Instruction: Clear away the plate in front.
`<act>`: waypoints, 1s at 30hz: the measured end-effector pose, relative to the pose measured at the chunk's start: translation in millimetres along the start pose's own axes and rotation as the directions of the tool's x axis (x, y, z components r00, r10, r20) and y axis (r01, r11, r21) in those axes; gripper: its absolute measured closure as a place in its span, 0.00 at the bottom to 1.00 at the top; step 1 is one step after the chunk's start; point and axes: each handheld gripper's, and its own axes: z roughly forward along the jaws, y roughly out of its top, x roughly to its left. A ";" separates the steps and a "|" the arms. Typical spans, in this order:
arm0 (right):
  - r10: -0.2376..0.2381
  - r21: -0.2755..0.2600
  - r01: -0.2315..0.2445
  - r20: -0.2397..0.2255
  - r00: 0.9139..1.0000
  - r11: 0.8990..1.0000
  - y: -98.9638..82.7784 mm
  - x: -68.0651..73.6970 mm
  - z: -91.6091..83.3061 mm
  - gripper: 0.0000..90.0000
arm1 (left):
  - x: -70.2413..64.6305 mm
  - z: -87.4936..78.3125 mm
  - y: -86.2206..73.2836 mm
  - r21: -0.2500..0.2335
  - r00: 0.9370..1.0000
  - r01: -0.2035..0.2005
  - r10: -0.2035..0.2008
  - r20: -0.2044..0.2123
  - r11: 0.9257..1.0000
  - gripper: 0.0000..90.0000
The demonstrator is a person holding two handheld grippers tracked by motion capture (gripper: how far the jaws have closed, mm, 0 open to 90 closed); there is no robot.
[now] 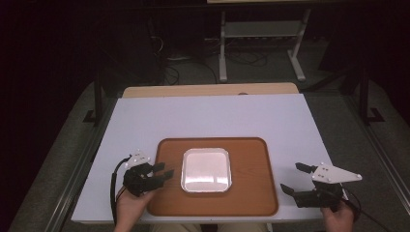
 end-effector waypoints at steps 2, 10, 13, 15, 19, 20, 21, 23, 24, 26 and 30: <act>0.000 0.001 0.000 0.000 1.000 1.000 0.0 -0.1 0.0 0.14 | 2.4 -2.4 -0.9 -0.014 1.000 -0.008 0.008 -0.007 1.000 0.51; 0.001 0.000 -0.001 0.000 1.000 1.000 0.0 -0.2 0.0 0.14 | 6.8 -7.7 -3.0 -0.026 0.999 -0.050 0.050 -0.010 0.998 0.44; 0.002 0.001 -0.002 0.000 1.000 1.000 0.1 0.0 0.1 0.14 | 9.2 -9.7 -4.0 -0.019 0.997 -0.075 0.075 -0.014 0.997 0.44; 0.000 0.003 0.000 0.000 1.000 1.000 0.2 0.0 0.4 0.14 | 12.0 -12.4 -5.6 -0.027 0.997 -0.079 0.079 -0.017 0.997 0.42; 0.001 0.005 -0.001 0.001 1.000 1.000 0.2 -0.1 0.6 0.14 | 17.3 -20.1 -8.7 -0.036 0.995 -0.095 0.094 -0.028 0.995 0.41; 0.002 0.005 -0.002 0.002 1.000 1.000 0.2 -0.2 0.6 0.14 | 18.3 -22.1 -9.7 -0.040 0.995 -0.096 0.095 -0.030 0.995 0.41; 0.002 0.005 -0.002 0.001 1.000 1.000 0.2 -0.2 0.6 0.14 | 20.0 -24.1 -10.5 -0.043 0.994 -0.100 0.099 -0.035 0.994 0.40; 0.004 0.006 -0.004 0.000 1.000 1.000 0.2 -0.3 0.9 0.14 | 23.5 -27.9 -12.1 -0.045 0.994 -0.100 0.098 -0.043 0.994 0.39; 0.004 0.007 -0.004 0.000 1.000 1.000 0.2 -0.4 0.9 0.15 | 25.3 -30.0 -12.9 -0.047 0.994 -0.102 0.100 -0.046 0.994 0.39; 0.002 0.009 -0.002 0.000 1.000 1.000 0.2 -0.6 1.3 0.14 | 27.8 -33.5 -14.8 -0.054 0.994 -0.102 0.100 -0.047 0.993 0.38; 0.004 0.012 -0.004 0.000 1.000 1.000 0.2 -0.7 2.1 0.14 | 33.5 -38.4 -19.2 -0.053 0.994 -0.103 0.101 -0.039 0.993 0.38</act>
